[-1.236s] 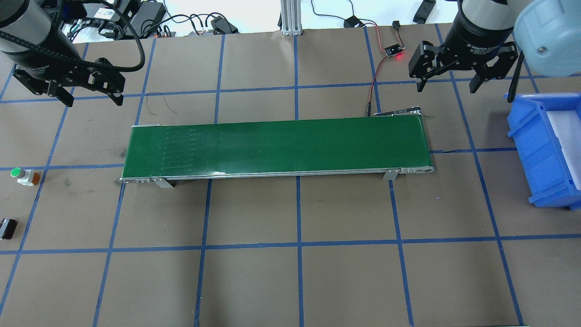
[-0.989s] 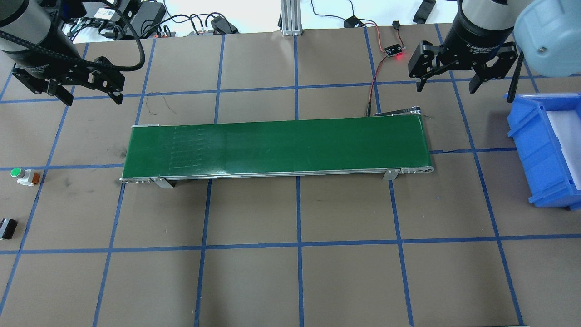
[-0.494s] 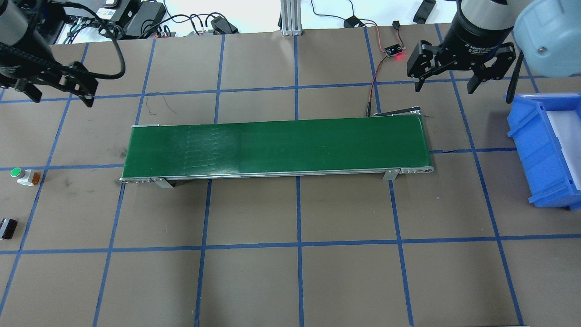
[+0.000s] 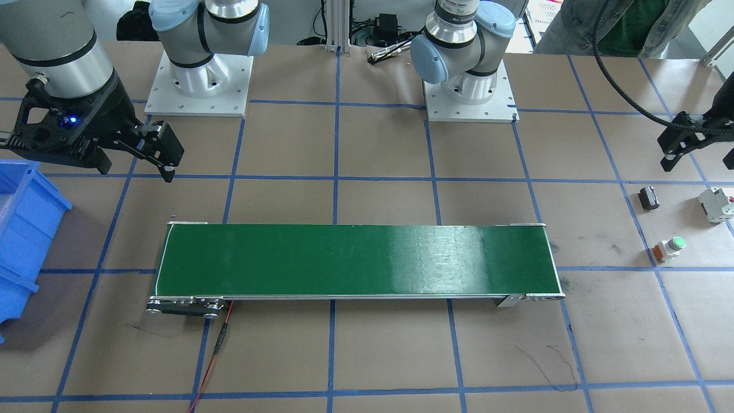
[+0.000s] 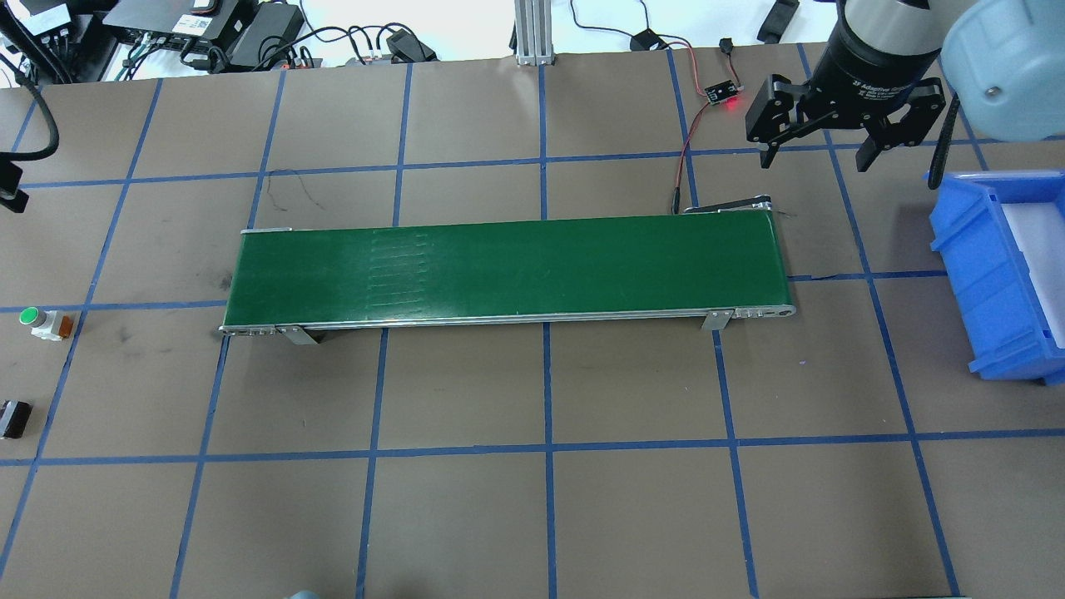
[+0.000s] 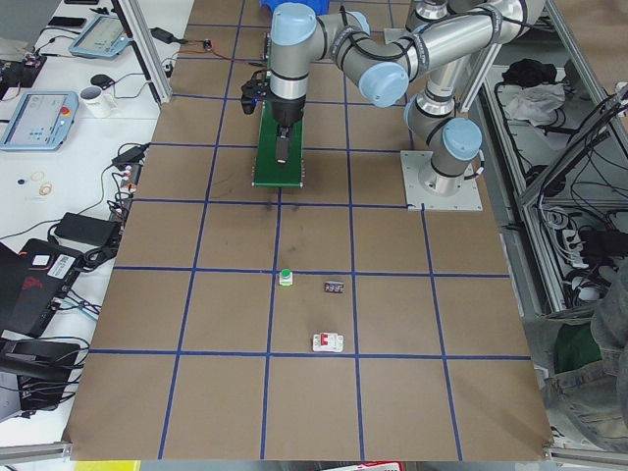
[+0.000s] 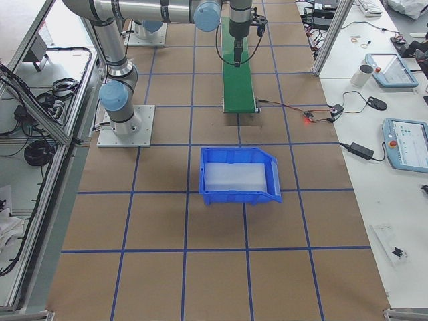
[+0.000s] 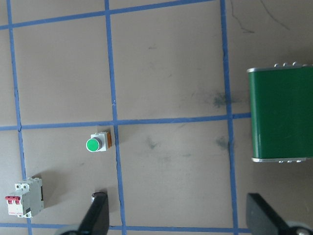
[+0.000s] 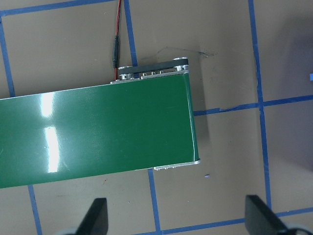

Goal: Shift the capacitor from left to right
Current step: 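Move the left gripper outward toward the brown capacitor beside the conveyor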

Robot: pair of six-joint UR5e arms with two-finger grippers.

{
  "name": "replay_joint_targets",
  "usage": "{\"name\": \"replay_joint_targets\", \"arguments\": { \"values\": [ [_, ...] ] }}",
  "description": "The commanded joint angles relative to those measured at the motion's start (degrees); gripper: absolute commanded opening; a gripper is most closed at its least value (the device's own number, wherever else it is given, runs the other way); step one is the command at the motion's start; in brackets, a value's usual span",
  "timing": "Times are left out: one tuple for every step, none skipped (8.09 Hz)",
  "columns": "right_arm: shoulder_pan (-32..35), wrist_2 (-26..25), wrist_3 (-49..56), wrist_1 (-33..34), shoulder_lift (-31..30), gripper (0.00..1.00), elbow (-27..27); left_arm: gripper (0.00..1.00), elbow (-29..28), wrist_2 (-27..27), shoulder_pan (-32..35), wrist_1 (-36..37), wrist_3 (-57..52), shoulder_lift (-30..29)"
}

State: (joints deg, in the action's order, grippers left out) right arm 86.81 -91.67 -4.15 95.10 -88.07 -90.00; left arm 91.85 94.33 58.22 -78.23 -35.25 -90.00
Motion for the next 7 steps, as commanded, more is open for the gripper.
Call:
{"name": "replay_joint_targets", "arguments": {
  "values": [
    [0.0, 0.0, 0.1, 0.0, 0.0, 1.00, 0.0, 1.00, 1.9, -0.6, -6.3, 0.1, -6.3, -2.4],
    [0.0, 0.0, 0.1, 0.0, 0.0, 1.00, 0.0, 1.00, 3.3, -0.5, -7.8, 0.1, -9.7, -2.7],
    [-0.1, -0.2, 0.2, 0.1, 0.0, 1.00, 0.0, 1.00, 4.0, -0.5, -9.9, 0.1, -12.4, -2.8],
    [-0.1, -0.2, 0.2, 0.0, 0.0, 1.00, 0.0, 1.00, 4.2, -0.6, -11.3, 0.1, -14.5, -2.9],
    [-0.1, -0.3, 0.3, 0.0, 0.0, 1.00, 0.0, 1.00, 5.3, -0.6, -12.5, 0.1, -15.1, -3.2],
    [-0.1, -0.4, 0.4, 0.0, 0.0, 1.00, 0.0, 1.00, 6.4, -0.6, -14.3, 0.3, -15.1, -3.8],
    [-0.1, -0.2, 0.2, 0.0, 0.0, 1.00, 0.1, 1.00, 6.8, -0.6, -15.0, 0.2, -15.1, -4.3]
  ]
}}
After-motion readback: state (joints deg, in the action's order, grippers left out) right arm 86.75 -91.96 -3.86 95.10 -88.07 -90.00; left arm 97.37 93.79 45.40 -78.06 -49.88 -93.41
